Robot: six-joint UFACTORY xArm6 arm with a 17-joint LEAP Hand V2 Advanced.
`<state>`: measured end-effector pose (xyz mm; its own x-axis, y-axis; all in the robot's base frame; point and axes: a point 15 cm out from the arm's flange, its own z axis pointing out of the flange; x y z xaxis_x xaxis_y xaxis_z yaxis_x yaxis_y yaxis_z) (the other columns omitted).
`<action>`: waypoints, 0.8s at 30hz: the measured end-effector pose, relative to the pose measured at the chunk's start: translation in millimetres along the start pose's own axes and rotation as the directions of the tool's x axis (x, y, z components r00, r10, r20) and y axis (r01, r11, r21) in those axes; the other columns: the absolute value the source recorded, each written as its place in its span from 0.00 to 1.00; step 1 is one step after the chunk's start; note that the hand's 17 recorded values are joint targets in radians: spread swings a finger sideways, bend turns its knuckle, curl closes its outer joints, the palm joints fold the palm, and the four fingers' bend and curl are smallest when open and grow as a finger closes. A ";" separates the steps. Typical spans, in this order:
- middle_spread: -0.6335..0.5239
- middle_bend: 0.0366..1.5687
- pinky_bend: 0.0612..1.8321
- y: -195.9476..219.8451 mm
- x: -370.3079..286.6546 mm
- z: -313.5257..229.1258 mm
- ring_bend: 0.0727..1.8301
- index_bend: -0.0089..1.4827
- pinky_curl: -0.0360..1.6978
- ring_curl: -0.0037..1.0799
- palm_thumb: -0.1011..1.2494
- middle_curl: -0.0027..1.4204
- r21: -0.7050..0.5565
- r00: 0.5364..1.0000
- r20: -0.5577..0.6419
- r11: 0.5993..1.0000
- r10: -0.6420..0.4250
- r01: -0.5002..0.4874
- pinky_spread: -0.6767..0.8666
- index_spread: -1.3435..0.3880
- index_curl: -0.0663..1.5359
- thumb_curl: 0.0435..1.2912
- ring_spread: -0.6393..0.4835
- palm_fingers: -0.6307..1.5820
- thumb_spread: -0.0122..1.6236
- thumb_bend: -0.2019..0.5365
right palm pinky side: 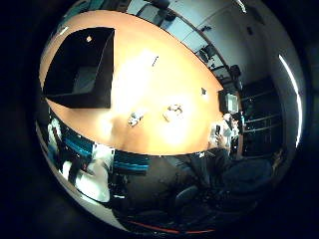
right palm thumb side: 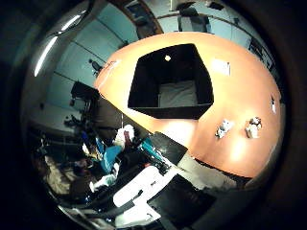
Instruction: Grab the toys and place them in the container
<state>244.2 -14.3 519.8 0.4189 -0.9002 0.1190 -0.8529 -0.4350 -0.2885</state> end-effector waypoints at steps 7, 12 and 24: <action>0.51 0.10 0.16 7.8 39.6 4.6 0.11 0.12 0.16 0.20 0.40 0.22 -0.043 0.997 -0.076 0.999 -0.035 0.031 0.69 0.51 0.23 0.18 0.71 0.39 0.62 0.23; 0.52 0.10 0.15 18.8 85.4 6.1 0.10 0.12 0.17 0.21 0.39 0.22 -0.074 0.992 -0.125 0.997 0.005 -0.014 0.70 0.52 0.23 0.18 0.71 0.38 0.63 0.24; 0.53 0.10 0.15 51.9 201.4 26.7 0.10 0.11 0.18 0.23 0.48 0.22 -0.151 0.984 -0.167 0.985 0.061 -0.087 0.69 0.53 0.22 0.20 0.71 0.36 0.62 0.26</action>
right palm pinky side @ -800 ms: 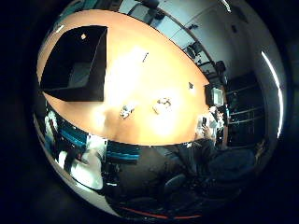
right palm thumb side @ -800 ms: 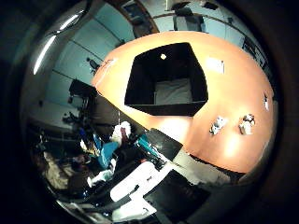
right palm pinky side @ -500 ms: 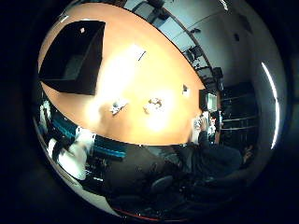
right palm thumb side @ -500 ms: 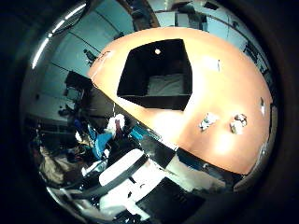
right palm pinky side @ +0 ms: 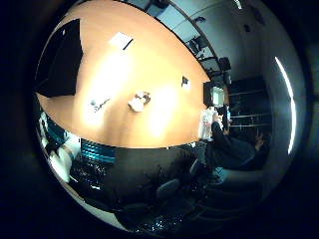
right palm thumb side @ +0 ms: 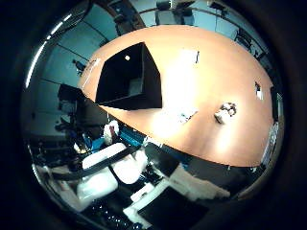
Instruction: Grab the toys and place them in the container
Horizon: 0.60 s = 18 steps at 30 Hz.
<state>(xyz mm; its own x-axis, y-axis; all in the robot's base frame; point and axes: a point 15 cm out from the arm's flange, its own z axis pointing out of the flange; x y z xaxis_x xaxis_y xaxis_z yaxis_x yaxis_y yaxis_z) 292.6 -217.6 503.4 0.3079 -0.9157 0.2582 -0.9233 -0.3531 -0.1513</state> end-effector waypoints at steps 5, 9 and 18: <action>0.53 0.10 0.15 12.6 47.2 42.4 0.11 0.11 0.19 0.23 0.53 0.22 -0.054 1.000 -0.018 0.998 -0.022 0.021 0.69 0.54 0.21 0.21 0.71 0.35 0.62 0.24; 0.51 0.10 0.16 11.8 84.7 70.7 0.11 0.11 0.19 0.24 0.56 0.22 -0.084 0.994 -0.068 0.993 -0.084 0.079 0.69 0.54 0.21 0.21 0.71 0.34 0.61 0.24; 0.48 0.10 0.16 32.7 147.8 149.9 0.12 0.11 0.20 0.24 0.59 0.23 -0.160 0.980 -0.142 0.980 -0.139 0.116 0.68 0.53 0.20 0.22 0.71 0.33 0.60 0.24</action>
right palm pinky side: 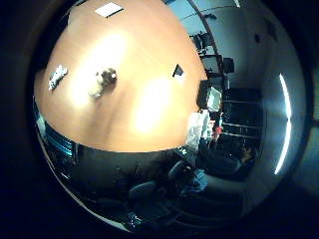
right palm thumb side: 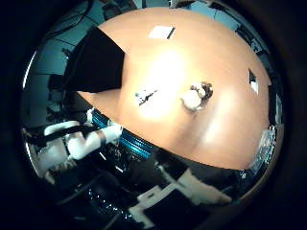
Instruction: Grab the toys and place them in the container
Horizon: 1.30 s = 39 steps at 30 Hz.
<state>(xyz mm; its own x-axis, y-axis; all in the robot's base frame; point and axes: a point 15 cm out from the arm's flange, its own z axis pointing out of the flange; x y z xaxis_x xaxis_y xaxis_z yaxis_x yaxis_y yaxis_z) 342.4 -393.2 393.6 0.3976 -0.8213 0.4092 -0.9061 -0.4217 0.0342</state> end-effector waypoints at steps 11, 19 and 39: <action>0.47 0.10 0.17 -11.6 -2.0 85.5 0.13 0.11 0.20 0.25 0.59 0.23 -0.001 0.999 -0.011 0.999 -0.048 0.048 0.67 0.53 0.20 0.23 0.69 0.33 0.60 0.24; 0.48 0.10 0.19 -20.3 -2.2 132.3 0.14 0.11 0.20 0.25 0.57 0.23 -0.009 0.995 -0.002 0.995 -0.097 0.097 0.67 0.52 0.20 0.22 0.68 0.32 0.60 0.24; 0.48 0.10 0.18 -34.3 -27.1 228.5 0.14 0.11 0.20 0.25 0.51 0.22 -0.020 0.981 0.085 0.984 -0.174 0.176 0.67 0.51 0.20 0.21 0.68 0.32 0.60 0.24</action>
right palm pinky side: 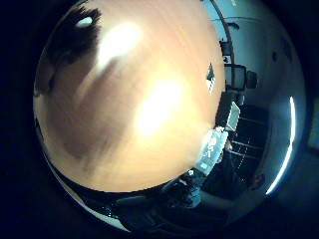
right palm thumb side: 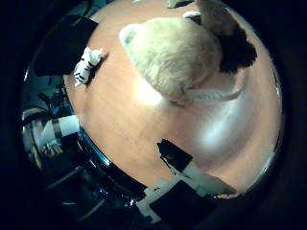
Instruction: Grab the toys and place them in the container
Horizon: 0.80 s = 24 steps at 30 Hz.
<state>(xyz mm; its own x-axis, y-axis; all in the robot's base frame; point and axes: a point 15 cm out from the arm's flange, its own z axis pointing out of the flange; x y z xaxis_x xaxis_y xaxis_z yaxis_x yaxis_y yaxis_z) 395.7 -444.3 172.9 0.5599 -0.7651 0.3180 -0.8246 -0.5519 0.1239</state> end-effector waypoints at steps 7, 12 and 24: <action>0.48 0.10 0.18 -21.7 -6.9 4.0 0.13 0.12 0.20 0.24 0.51 0.22 0.008 1.000 0.010 1.000 -0.030 0.030 0.67 0.51 0.21 0.21 0.67 0.34 0.60 0.24; 0.48 0.10 0.17 -29.3 -12.0 10.0 0.13 0.12 0.19 0.24 0.51 0.22 0.009 0.999 0.022 0.999 -0.040 0.039 0.67 0.51 0.22 0.21 0.65 0.37 0.60 0.24; 0.41 0.13 0.11 -31.1 -21.3 25.1 0.17 0.14 0.17 0.24 0.54 0.24 -0.001 0.997 0.051 0.999 -0.055 0.055 0.62 0.50 0.24 0.21 0.48 0.53 0.60 0.24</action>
<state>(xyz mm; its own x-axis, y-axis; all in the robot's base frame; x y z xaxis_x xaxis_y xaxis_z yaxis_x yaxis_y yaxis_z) 411.4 -419.2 138.8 0.6074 -0.7499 0.2622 -0.7929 -0.5926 0.1420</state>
